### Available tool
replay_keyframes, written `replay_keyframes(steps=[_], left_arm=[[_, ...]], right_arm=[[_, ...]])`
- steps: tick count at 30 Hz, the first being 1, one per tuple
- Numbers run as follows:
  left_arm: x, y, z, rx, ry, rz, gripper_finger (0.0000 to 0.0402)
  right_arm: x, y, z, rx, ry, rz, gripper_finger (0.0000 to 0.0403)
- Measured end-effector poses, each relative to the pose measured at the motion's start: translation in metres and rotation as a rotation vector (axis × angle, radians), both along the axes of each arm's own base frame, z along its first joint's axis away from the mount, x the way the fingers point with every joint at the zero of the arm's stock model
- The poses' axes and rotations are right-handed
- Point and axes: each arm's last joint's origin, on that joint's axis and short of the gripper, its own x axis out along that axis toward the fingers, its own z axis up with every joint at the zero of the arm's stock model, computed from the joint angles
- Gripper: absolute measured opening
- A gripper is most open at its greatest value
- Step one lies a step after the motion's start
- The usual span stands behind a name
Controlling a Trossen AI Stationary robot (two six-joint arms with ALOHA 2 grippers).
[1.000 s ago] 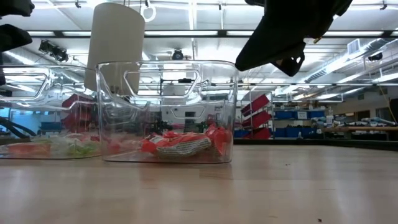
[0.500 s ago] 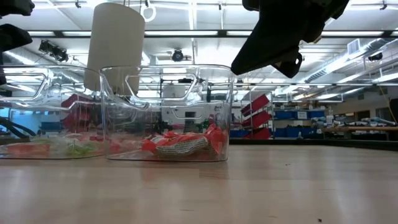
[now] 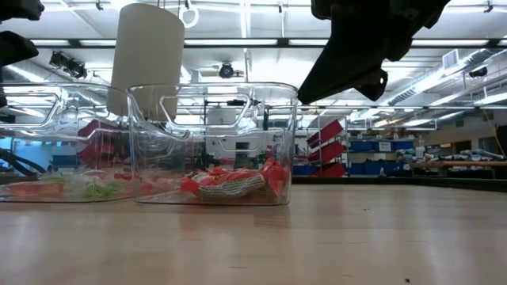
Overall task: Sort candy
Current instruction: Move the top right transparent bin to the center of the table
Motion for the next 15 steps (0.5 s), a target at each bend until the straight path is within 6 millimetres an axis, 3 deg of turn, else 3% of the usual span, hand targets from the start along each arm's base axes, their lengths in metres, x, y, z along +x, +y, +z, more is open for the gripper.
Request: replay_keyframes(steps=[6, 15], left_arm=[[0.0016, -0.0025, 0.0001, -0.029, -0.014, -0.001, 0.0000], [-0.0047, 0.0023, -0.0012, -0.028, 0.100, 0.030, 0.0000]], right_arm=[[-0.0001, -0.0001, 0.0001, -0.006, 0.000, 0.002, 0.0000], [-0.0032, 0.0024, 0.0057, 0.015, -0.009, 0.018, 0.0000]])
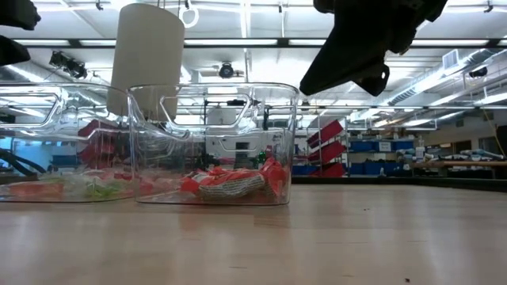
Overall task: Sort candy
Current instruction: Move the top right transparent bin to the center of the table, then move the bottom right transparent bin to the top right of the table
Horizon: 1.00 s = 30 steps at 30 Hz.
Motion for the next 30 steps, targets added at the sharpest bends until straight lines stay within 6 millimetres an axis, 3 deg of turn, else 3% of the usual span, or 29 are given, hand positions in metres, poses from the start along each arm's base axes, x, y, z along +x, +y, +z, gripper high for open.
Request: replay_keyframes(steps=[14, 26, 30], left_arm=[[0.006, -0.008, 0.001, -0.081, -0.067, -0.014, 0.0000], [0.008, -0.011, 0.001, -0.097, -0.102, -0.015, 0.0000], [0.005, -0.009, 0.000, -0.114, -0.036, -0.005, 0.0000]], right_arm=[[-0.013, -0.002, 0.023, -0.002, -0.038, 0.003, 0.0000], [-0.014, -0.001, 0.023, -0.002, -0.029, 0.000, 0.0000], [-0.019, -0.005, 0.026, 0.004, 0.016, -0.033, 0.0000]])
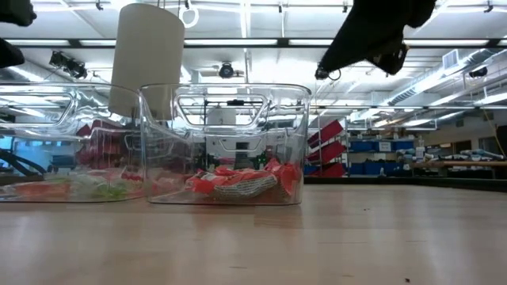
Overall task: Sort candy
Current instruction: Move the bottom right transparent bin to the top right of the table
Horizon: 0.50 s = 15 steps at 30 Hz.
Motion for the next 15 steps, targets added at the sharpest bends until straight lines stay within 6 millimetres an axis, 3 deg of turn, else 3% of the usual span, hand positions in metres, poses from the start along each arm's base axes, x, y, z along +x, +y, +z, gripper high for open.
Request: replay_keyframes(steps=[8, 15], left_arm=[[-0.005, 0.003, 0.000, -0.008, 0.096, 0.031, 0.0000], [-0.003, 0.001, 0.014, -0.003, 0.068, -0.024, 0.0000]], right_arm=[[-0.012, -0.006, 0.044, -0.060, 0.173, -0.079, 0.0000], [-0.035, -0.002, 0.082, -0.020, 0.383, -0.104, 0.0000]])
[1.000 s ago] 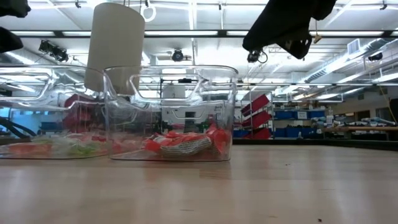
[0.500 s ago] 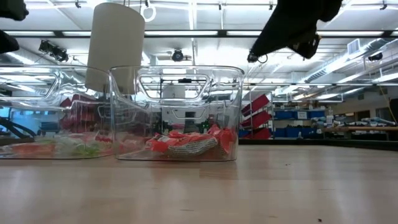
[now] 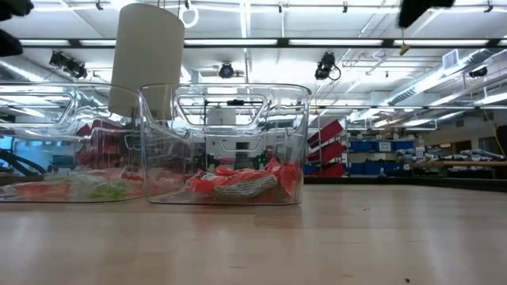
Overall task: Sort candy
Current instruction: Move the bottom right transparent bin to the top right of the table
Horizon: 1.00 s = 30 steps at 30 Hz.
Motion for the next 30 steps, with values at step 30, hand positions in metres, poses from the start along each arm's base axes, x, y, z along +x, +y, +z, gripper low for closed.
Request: replay_keyframes(steps=[30], left_arm=[[0.007, 0.002, 0.012, 0.184, -0.200, -0.112, 0.0000]], right_arm=[[-0.085, 0.020, -0.066, 0.024, 0.683, -0.269, 0.0000]])
